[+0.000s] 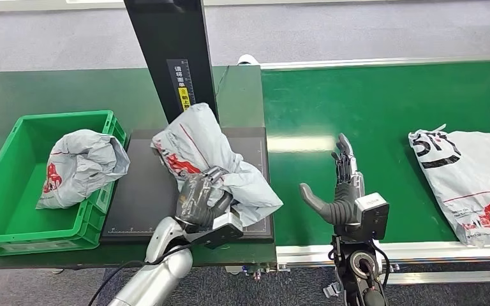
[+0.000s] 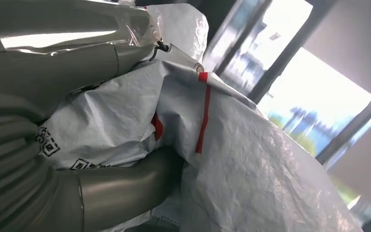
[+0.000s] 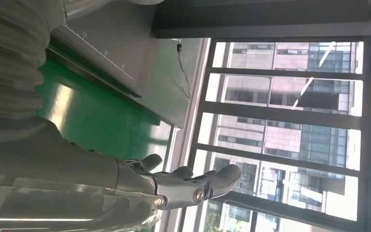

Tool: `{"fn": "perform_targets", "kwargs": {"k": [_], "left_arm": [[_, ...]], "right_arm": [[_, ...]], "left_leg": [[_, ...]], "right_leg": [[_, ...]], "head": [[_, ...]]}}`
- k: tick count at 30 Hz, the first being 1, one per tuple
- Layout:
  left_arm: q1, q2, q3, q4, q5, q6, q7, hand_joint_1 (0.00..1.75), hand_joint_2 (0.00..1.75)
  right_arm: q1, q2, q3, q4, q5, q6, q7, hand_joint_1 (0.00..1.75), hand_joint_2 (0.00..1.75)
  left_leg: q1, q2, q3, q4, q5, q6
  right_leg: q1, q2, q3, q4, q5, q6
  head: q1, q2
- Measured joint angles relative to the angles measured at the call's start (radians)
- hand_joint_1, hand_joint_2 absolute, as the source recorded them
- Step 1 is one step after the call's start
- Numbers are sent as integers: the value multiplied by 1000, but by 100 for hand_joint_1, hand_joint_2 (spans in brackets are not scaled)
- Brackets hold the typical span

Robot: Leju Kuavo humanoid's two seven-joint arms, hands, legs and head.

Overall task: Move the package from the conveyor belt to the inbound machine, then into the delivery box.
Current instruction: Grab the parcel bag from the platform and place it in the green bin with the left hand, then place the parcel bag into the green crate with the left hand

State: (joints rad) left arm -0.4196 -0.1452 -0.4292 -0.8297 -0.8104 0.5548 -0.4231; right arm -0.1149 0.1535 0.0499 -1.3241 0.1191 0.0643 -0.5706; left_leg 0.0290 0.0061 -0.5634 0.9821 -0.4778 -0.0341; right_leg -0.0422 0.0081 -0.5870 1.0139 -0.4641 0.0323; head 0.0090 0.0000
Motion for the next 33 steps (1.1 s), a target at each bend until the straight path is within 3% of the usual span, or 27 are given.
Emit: {"fn": "perform_targets", "kwargs": {"k": [3, 6, 13, 17, 23, 29, 31, 33], "left_arm": [[54, 4, 35, -134, -65, 113, -127, 175, 175], [114, -10, 92, -274, -120, 141, -237, 175, 175], [204, -30, 155, -611, -139, 144, -249, 175, 175], [224, -35, 172, -709, -138, 144, -249, 175, 175], [231, -39, 244, -788, -96, 144, -249, 175, 175], [183, -43, 461, -749, -130, 143, -232, 175, 175], [151, -36, 545, -687, -177, 143, -158, 175, 175], [128, -14, 607, -611, -219, 143, -27, 175, 175]], "right_arm": [[0, -1, 0, 0, -19, -12, -5, 0, 175], [0, -3, 2, 3, -34, -26, -12, 0, 175], [-1, -10, 6, 11, -49, -44, -21, 0, 175], [-1, -12, 7, 11, -50, -46, -22, 0, 175], [21, -15, 8, 5, -51, -54, -23, 0, 175], [52, -16, 6, -19, -49, -55, -23, 0, 175], [59, -16, 2, -30, -45, -54, -19, 0, 175], [69, -16, -5, -43, -37, -51, -14, 0, 175]], "left_leg": [[0, 0, -1, 0, 0, 0], [0, 0, -1, 0, 0, 0], [0, 0, -1, 0, 0, 0], [0, 0, -1, 0, 0, 0], [0, 0, -1, 0, 0, 0], [0, 1, -1, 0, 0, 0], [0, 1, 0, 0, 0, 0], [0, 2, 0, 0, 0, 0]], "right_leg": [[0, 0, -1, 0, 0, 0], [0, 0, -1, 0, 0, 0], [0, 0, -1, 0, 0, 0], [0, 0, -1, 0, 0, 0], [0, 0, -1, 0, 0, 0], [0, 0, -2, 0, 0, 0], [0, 0, -1, 0, 0, 0], [0, 1, -1, 0, 0, 0]], "head": [[0, 0], [0, 0], [0, 0], [0, 0], [0, 0], [0, 0], [0, 0], [0, 0]]}}
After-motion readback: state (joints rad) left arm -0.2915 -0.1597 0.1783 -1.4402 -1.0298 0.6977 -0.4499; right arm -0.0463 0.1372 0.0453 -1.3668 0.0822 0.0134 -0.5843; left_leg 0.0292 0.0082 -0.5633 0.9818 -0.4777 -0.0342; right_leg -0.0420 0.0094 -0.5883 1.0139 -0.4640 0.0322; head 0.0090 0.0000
